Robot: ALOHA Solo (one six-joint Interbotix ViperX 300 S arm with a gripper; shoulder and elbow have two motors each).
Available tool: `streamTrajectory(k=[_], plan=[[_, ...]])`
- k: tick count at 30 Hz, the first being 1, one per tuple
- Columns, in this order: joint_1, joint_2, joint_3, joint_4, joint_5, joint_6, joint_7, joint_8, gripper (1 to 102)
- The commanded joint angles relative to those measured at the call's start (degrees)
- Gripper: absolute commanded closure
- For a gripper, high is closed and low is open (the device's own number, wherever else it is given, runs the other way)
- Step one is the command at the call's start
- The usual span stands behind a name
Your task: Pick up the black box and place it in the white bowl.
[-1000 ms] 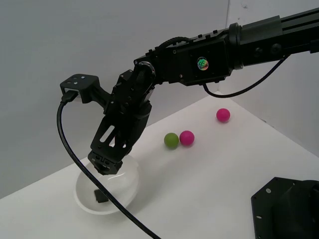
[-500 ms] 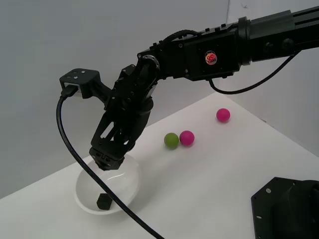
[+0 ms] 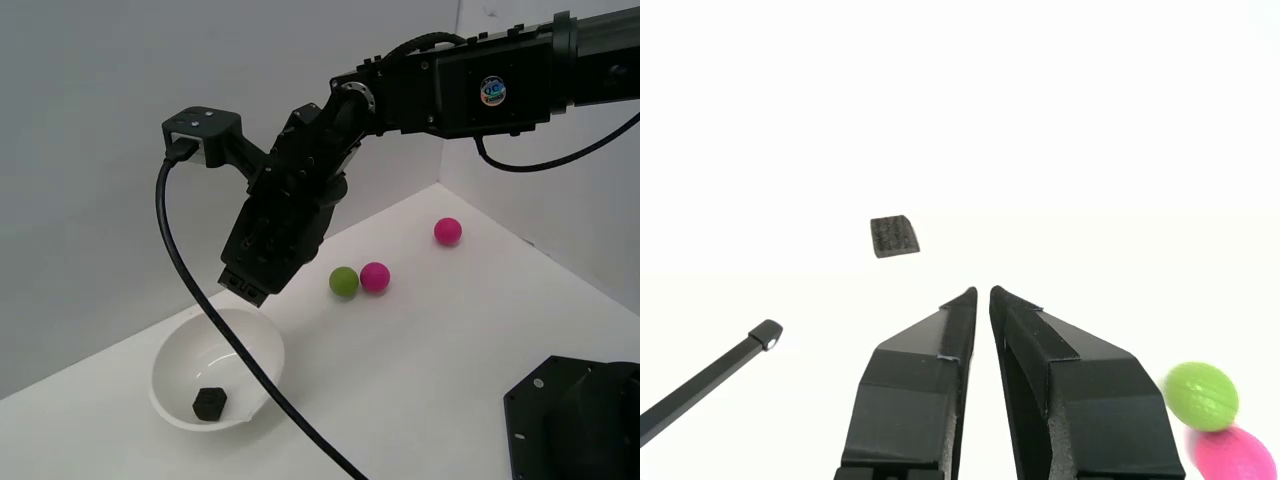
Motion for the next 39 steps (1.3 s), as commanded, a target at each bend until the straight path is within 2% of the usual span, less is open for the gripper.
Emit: streamTrajectory(k=[1, 10, 15, 20, 25, 28, 39], plan=[[0.62, 2.72, 3.25, 0.7, 0.35, -0.35, -0.18, 0.26, 100], [5.1, 6.94, 7.38, 3.96, 3.6, 0.09, -1.05, 2.55, 100], [8.35, 9.76, 10.2, 7.56, 7.12, 0.09, -4.39, 3.25, 100], [12.13, 12.74, 13.27, 11.07, 10.72, 0.26, -6.86, 6.24, 100], [16.44, 17.58, 18.02, 15.12, 14.85, 0.26, -13.01, 8.7, 100], [19.42, 21.27, 21.8, 17.67, 17.49, 0.26, -15.56, 8.7, 100], [28.74, 35.77, 36.21, 25.66, 25.49, 0.26, -16.96, 9.05, 100]])
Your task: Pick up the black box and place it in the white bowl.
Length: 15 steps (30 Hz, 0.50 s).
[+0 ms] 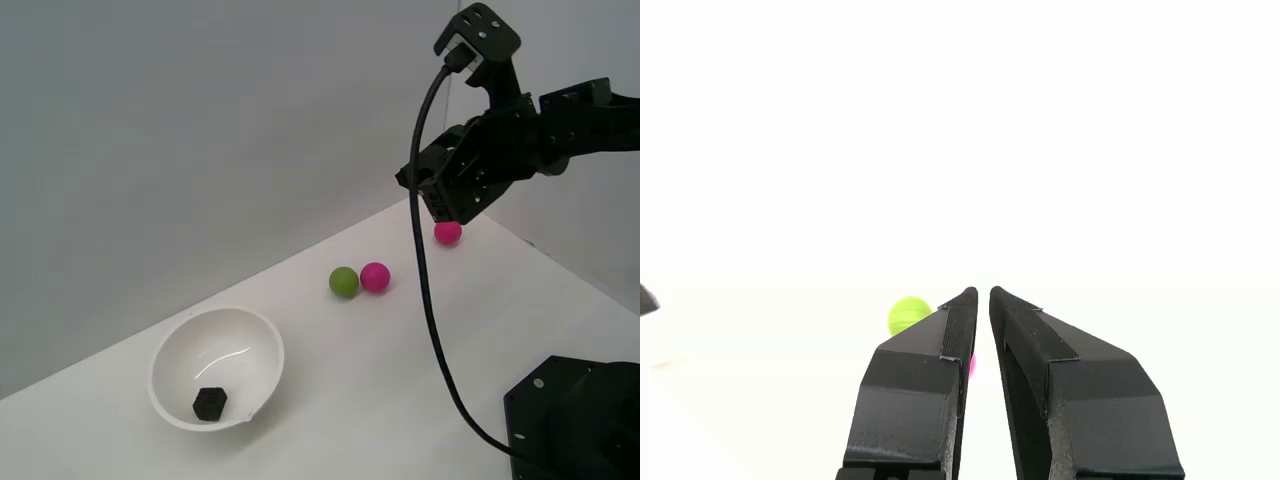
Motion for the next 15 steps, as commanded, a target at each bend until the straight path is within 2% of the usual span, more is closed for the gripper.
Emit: streamTrajectory(k=[1, 8, 15], plan=[[0.88, 3.69, 3.96, 1.23, 1.23, -0.97, -0.26, 0.26, 100], [3.78, 13.45, 13.89, 6.68, 6.5, -0.97, -0.09, 0.26, 100], [5.45, 18.37, 18.72, 10.02, 9.93, -0.97, 1.41, 0.26, 100]])
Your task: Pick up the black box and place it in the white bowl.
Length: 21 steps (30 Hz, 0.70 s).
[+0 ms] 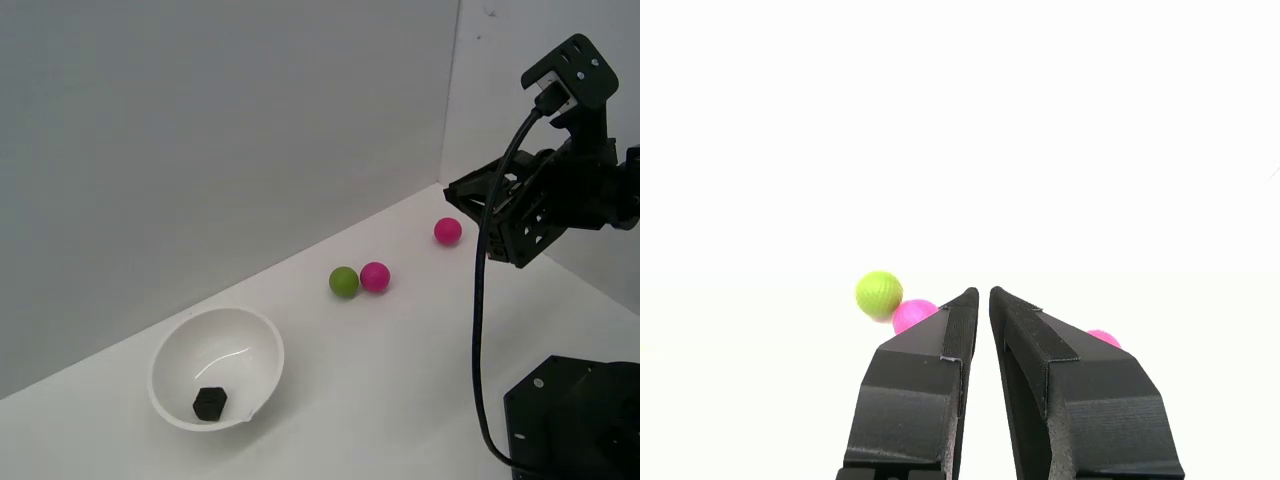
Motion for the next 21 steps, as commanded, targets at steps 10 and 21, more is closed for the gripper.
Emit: streamTrajectory(k=[10, 21], plan=[[1.58, 8.0, 8.17, 1.85, 1.85, -0.97, 2.2, 0.26, 100], [3.08, 13.27, 13.54, 2.55, 2.37, -0.97, 4.31, 0.0, 100]])
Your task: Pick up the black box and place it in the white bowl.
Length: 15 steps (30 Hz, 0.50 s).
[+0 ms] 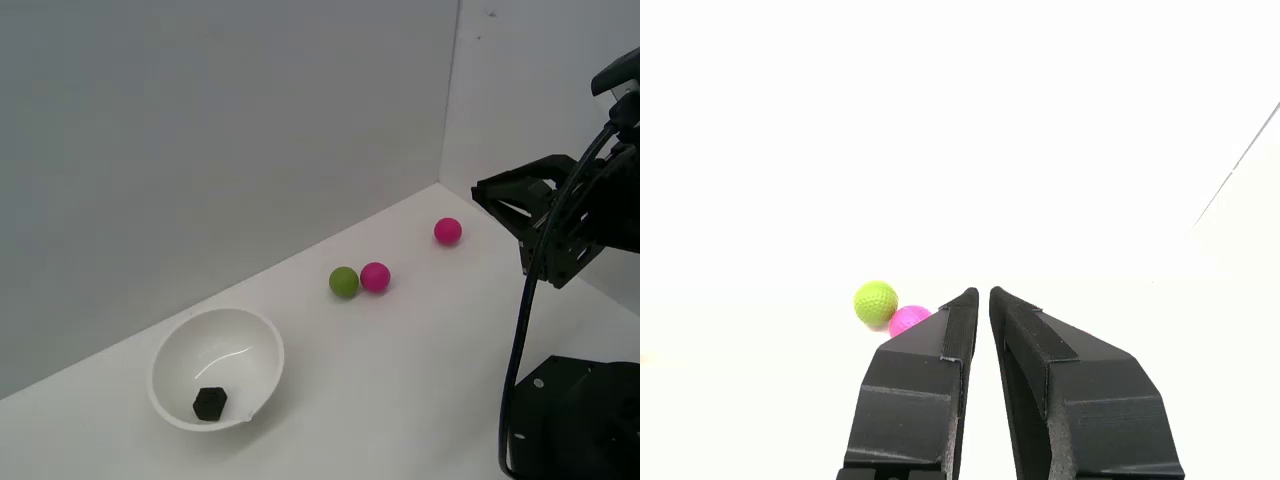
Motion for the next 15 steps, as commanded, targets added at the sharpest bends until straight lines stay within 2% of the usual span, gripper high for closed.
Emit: streamTrajectory(k=[1, 15], plan=[[0.97, 0.18, 0.44, -0.09, -0.18, -0.97, 0.18, 0.79, 100], [1.23, 5.36, 5.71, 0.35, 0.35, -0.97, 0.7, 0.79, 100]])
